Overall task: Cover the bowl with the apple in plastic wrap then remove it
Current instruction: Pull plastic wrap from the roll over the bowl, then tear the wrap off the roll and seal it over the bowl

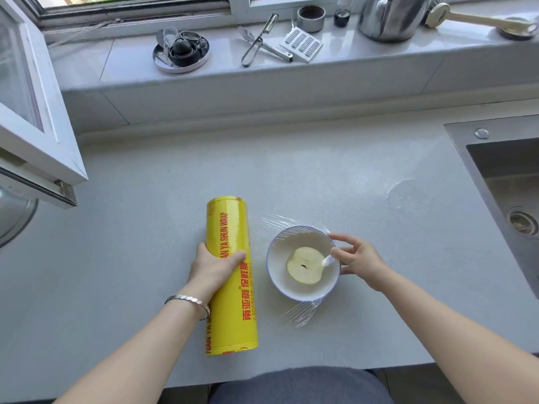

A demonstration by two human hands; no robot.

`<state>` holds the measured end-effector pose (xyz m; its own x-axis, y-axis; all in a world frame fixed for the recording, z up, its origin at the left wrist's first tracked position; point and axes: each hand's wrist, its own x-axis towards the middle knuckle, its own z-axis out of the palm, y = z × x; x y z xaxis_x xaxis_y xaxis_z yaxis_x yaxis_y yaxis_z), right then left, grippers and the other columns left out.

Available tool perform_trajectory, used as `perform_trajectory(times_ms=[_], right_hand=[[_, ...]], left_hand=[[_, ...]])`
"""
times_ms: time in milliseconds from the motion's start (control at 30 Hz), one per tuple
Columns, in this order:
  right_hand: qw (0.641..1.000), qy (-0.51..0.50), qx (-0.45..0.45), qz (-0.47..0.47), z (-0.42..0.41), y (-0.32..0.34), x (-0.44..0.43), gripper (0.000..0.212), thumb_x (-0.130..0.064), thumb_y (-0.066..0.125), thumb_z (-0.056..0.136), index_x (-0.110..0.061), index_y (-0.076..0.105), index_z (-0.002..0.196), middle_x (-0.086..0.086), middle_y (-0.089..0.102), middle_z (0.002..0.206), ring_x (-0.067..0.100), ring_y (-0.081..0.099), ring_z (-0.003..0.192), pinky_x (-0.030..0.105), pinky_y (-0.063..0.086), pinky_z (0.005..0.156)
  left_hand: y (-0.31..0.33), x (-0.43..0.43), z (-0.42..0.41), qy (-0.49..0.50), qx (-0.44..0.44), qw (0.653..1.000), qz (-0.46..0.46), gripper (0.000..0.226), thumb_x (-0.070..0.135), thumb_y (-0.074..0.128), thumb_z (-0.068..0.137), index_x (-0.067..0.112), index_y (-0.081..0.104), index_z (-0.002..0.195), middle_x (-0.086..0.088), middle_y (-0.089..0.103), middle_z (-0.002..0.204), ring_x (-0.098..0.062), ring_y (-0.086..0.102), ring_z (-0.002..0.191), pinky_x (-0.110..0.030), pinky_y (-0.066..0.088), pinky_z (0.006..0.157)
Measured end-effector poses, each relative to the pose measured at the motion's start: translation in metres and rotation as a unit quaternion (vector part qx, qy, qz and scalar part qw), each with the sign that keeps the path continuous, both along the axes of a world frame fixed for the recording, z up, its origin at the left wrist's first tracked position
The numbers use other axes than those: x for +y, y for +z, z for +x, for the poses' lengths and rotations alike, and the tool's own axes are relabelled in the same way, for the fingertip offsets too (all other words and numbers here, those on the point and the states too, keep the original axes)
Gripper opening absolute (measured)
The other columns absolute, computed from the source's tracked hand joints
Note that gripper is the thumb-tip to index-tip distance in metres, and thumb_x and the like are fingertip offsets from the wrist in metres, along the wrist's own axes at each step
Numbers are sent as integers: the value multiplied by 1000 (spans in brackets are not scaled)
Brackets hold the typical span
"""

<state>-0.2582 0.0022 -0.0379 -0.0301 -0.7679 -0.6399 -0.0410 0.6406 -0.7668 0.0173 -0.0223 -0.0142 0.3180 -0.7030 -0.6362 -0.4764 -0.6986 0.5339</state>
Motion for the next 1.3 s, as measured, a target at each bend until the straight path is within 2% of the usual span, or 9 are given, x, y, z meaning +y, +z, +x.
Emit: perform_trajectory(times_ms=[167,500,633,733,833,1000,1100,1200,1300], right_hand=[[1000,19,6,-3,-3,2,-1,27,-2,53,89,-20,59,107,9,57,69,6,60,51,22,54,51],[998,31,58,13,-8,7,-11,31,0,54,87,-10,61,116,14,64,88,10,65,67,24,56,62],[929,121,340,-79,18,23,-31,36,-6,50,86,-14,58,119,10,54,127,28,48,120,31,35,101],[895,197,349,-198,54,39,-57,35,-9,46,89,-9,54,124,8,52,132,24,41,128,23,25,103],[862,350,337,-143,94,33,-88,44,-23,42,94,-8,39,136,10,46,140,25,38,132,30,25,108],[848,427,310,-46,127,18,-117,44,-33,37,96,-5,49,128,16,61,122,29,55,110,35,41,92],[849,440,291,-40,128,15,-120,38,-30,42,94,1,63,98,13,65,83,30,57,82,32,42,67],[866,424,262,-23,128,11,-117,28,-27,47,92,-9,69,93,-3,45,58,13,41,55,23,28,49],[881,405,240,-39,129,8,-115,26,-24,46,92,-10,68,92,7,61,77,17,48,68,25,34,56]], left_hand=[[0,8,3,-74,-160,984,32,98,54,70,67,18,16,141,-21,42,132,-42,46,118,-49,41,95],[1,13,-1,-221,-225,949,-20,111,62,60,73,26,-17,145,-21,21,143,-40,41,125,-44,42,97],[-4,-4,7,-389,-234,876,-160,91,50,66,74,25,16,147,-3,4,158,-23,-3,146,-40,4,117],[-5,-22,6,-439,-188,855,-203,57,34,69,76,18,52,128,3,30,152,-18,6,146,-36,-1,117],[-5,-38,-1,-453,-199,845,-203,37,26,59,83,17,58,119,5,45,142,-15,15,144,-34,1,116],[-6,-70,-9,-386,-176,880,-214,36,14,53,85,14,52,121,-1,56,125,-19,38,130,-32,11,113],[-10,-85,-12,-386,-193,887,-165,46,17,51,84,20,45,129,2,47,136,-19,33,131,-37,8,114],[-13,-93,-17,-456,-190,861,-119,37,22,45,88,28,53,124,10,49,137,-15,24,137,-46,1,113],[-15,-94,-17,-551,-218,798,-112,31,22,36,94,28,59,114,10,55,129,-17,24,136,-49,3,112]])
